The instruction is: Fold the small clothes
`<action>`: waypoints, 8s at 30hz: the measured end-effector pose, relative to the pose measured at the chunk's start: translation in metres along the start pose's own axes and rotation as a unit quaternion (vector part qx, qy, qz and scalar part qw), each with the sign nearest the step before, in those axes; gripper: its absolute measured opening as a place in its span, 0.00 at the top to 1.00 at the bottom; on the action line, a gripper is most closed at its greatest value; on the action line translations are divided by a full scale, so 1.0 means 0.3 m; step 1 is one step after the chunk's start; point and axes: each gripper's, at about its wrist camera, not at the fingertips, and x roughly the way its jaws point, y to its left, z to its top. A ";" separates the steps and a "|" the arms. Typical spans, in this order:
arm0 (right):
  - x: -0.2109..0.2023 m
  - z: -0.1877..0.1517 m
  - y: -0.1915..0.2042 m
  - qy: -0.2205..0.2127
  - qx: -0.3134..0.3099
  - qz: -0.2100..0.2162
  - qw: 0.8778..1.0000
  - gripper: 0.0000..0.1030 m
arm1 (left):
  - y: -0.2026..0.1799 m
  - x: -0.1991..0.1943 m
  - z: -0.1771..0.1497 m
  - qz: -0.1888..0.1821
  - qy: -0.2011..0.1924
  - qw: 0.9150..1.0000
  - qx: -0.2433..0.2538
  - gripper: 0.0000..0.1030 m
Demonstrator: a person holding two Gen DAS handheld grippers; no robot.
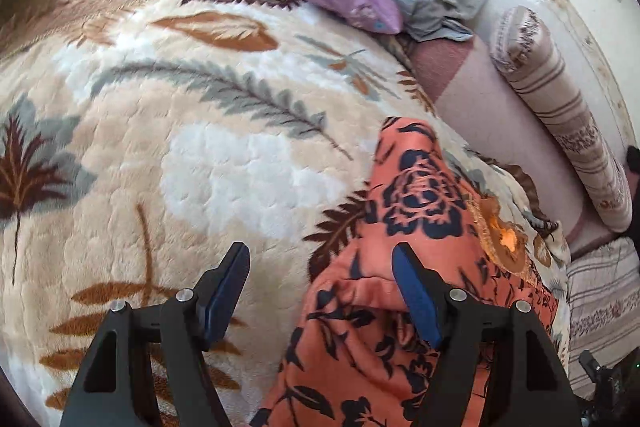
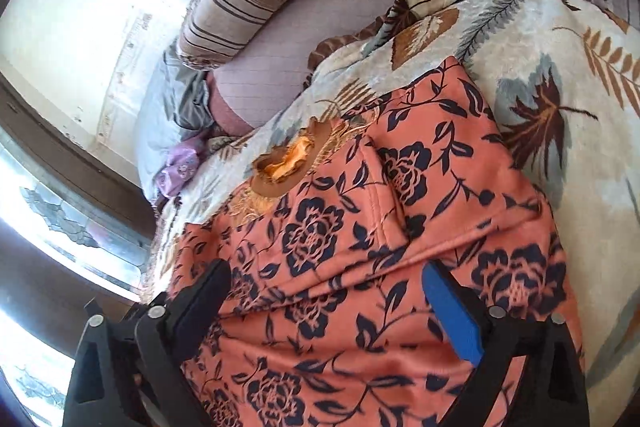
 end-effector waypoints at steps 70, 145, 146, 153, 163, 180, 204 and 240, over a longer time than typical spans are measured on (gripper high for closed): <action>0.030 0.128 -0.068 0.051 -0.008 -0.048 0.998 0.37 | -0.113 0.077 -0.032 0.065 0.041 0.988 0.132 0.25; -0.526 -0.571 -0.387 0.148 0.030 -0.016 0.988 0.92 | 0.205 -0.489 -0.504 0.007 0.177 0.969 0.172 0.91; -0.544 -0.564 -0.379 0.143 0.030 -0.011 0.989 0.92 | 0.201 -0.510 -0.495 0.002 0.168 0.971 0.172 0.91; -0.507 -0.558 -0.424 0.185 0.055 -0.016 0.981 0.87 | 0.214 -0.472 -0.490 0.024 0.175 0.970 0.166 0.76; -0.467 -0.574 -0.466 0.213 0.080 -0.006 0.974 0.85 | 0.167 -0.431 -0.502 0.025 0.176 0.963 0.201 0.91; -0.455 -0.548 -0.470 0.209 0.104 0.010 0.972 0.85 | 0.168 -0.413 -0.484 0.029 0.191 0.960 0.201 0.91; -0.496 -0.524 -0.415 0.219 0.067 0.033 0.973 0.92 | 0.123 -0.473 -0.424 -0.012 0.171 0.963 0.206 0.93; -0.113 0.063 -0.404 0.100 0.076 -0.001 0.992 0.11 | -0.183 -0.030 0.104 -0.024 0.069 0.983 0.168 0.18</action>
